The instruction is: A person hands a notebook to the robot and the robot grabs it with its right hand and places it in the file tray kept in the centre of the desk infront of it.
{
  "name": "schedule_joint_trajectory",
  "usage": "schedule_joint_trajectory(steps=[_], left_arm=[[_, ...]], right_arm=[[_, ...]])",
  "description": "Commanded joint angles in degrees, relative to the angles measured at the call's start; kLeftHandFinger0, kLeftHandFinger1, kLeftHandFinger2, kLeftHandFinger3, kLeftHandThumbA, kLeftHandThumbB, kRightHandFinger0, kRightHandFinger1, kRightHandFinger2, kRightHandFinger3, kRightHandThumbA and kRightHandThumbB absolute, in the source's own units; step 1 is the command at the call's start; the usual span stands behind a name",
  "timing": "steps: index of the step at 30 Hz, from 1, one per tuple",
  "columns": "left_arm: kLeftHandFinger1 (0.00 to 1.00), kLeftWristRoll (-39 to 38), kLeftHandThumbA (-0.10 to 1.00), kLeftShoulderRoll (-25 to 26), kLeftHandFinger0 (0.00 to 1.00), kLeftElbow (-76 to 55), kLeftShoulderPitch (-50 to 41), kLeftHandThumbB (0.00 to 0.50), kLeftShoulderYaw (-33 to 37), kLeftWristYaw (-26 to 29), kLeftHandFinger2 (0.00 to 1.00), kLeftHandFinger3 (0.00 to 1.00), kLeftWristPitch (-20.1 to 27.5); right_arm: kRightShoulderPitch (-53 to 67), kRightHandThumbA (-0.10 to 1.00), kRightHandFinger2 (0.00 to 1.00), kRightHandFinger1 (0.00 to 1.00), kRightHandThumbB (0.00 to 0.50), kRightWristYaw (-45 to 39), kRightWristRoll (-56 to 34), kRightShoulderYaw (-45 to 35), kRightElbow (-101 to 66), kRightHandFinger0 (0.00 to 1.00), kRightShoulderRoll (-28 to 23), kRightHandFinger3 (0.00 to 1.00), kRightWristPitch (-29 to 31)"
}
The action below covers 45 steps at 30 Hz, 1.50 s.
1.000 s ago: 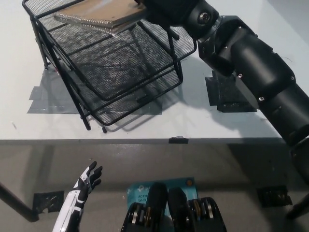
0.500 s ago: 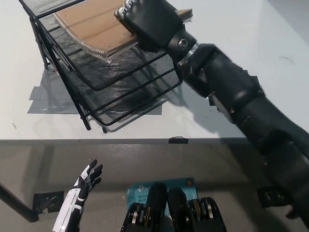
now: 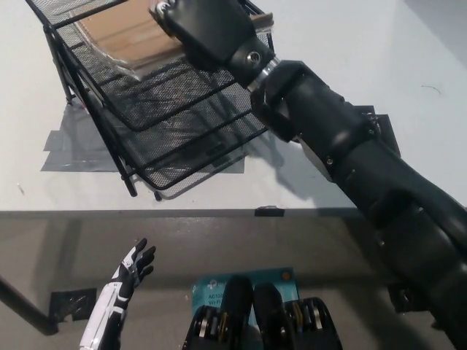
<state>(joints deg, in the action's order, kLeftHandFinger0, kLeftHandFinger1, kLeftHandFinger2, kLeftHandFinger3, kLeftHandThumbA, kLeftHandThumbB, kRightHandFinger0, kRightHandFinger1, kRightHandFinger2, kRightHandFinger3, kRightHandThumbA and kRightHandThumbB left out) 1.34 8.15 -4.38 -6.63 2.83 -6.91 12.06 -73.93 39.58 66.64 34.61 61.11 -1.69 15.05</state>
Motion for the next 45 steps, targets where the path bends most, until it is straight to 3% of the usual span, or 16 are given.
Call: schedule_joint_trajectory(steps=[1,2,3,7,10,18,22,25,30,32,33,34,36,39,45], left_arm=[[1.0,-0.3,1.0,0.9,1.0,-1.7,0.3,0.084,0.1,-0.8,1.0,1.0,0.2],[1.0,-0.1,1.0,1.0,1.0,-1.3,0.4,0.069,0.1,-0.8,1.0,1.0,1.0],[1.0,-0.1,1.0,1.0,1.0,-1.1,0.4,0.069,0.1,-0.8,1.0,1.0,1.2],[1.0,0.0,1.0,1.2,1.0,-0.8,0.8,0.053,0.1,-0.9,1.0,1.0,1.5],[1.0,0.0,1.0,1.1,0.99,-1.1,0.7,0.065,0.0,-0.8,1.0,1.0,1.0],[1.0,-0.4,1.0,1.4,0.97,-0.8,0.8,0.074,0.2,-1.3,1.0,1.0,1.4],[1.0,-0.1,1.0,1.5,0.97,-1.0,1.5,0.081,0.1,-1.2,1.0,1.0,0.7],[1.0,-0.2,1.0,1.5,0.96,-1.0,1.8,0.08,0.0,-1.2,1.0,1.0,0.6],[1.0,1.0,1.0,1.7,0.94,-0.8,2.2,0.06,0.1,-0.9,1.0,1.0,1.4],[1.0,0.9,1.0,1.5,0.94,-1.2,2.2,0.061,0.0,-0.7,1.0,1.0,0.6],[1.0,0.8,1.0,1.5,0.93,-1.2,2.2,0.062,0.0,-0.7,1.0,1.0,0.4],[1.0,0.8,1.0,1.5,0.93,-1.2,2.2,0.063,0.0,-0.7,1.0,1.0,0.4],[1.0,0.7,1.0,1.5,0.93,-1.2,2.3,0.063,-0.1,-0.7,1.0,1.0,0.0],[1.0,0.6,1.0,1.6,0.93,-1.3,2.4,0.062,-0.2,-0.7,1.0,1.0,-0.3],[1.0,0.4,1.0,1.6,0.93,-1.4,2.4,0.051,-0.3,-0.8,1.0,1.0,-0.6]], right_arm=[[-2.4,1.0,1.0,0.84,0.255,-19.3,-11.5,-4.4,-11.3,0.68,0.8,0.98,-1.4],[-1.8,0.98,1.0,1.0,0.377,-28.5,-15.9,-5.6,-15.2,1.0,0.7,1.0,-2.8],[-1.6,0.98,1.0,1.0,0.377,-32.0,-17.6,-6.2,-16.6,1.0,0.6,1.0,-3.4],[-1.0,1.0,1.0,1.0,0.498,-43.7,-21.5,-7.5,-22.1,1.0,-0.1,1.0,-8.4],[-0.1,0.94,1.0,1.0,0.5,-51.3,-24.0,-8.0,-26.0,1.0,-0.7,1.0,-12.0],[2.3,0.96,1.0,1.0,0.5,-71.7,-29.3,-5.9,-36.4,1.0,-4.2,1.0,-21.3],[0.1,0.89,1.0,1.0,0.5,-89.9,-42.3,-4.0,-46.9,1.0,-10.7,1.0,-31.7],[-3.4,0.75,1.0,1.0,0.5,-99.2,-54.6,-4.8,-53.9,1.0,-15.9,1.0,-41.6],[-8.1,0.75,1.0,1.0,0.5,-102.6,-66.4,-7.2,-62.0,1.0,-24.5,1.0,-42.0],[-11.5,0.78,1.0,1.0,0.5,-101.7,-75.9,-7.6,-65.4,1.0,-30.7,1.0,-42.0],[-12.7,0.69,1.0,1.0,0.5,-99.6,-82.2,-6.6,-66.0,1.0,-33.9,1.0,-42.0],[-12.7,0.66,1.0,1.0,0.5,-99.6,-82.2,-6.6,-66.0,1.0,-33.9,1.0,-42.0],[-14.0,0.63,1.0,1.0,0.5,-94.8,-94.2,-5.4,-68.9,1.0,-40.9,1.0,-42.0],[-14.2,0.69,1.0,1.0,0.5,-93.6,-98.2,-6.2,-72.4,1.0,-45.1,1.0,-42.0],[-14.3,0.69,1.0,1.0,0.5,-90.8,-104.3,-5.8,-79.8,1.0,-54.9,1.0,-42.0]])
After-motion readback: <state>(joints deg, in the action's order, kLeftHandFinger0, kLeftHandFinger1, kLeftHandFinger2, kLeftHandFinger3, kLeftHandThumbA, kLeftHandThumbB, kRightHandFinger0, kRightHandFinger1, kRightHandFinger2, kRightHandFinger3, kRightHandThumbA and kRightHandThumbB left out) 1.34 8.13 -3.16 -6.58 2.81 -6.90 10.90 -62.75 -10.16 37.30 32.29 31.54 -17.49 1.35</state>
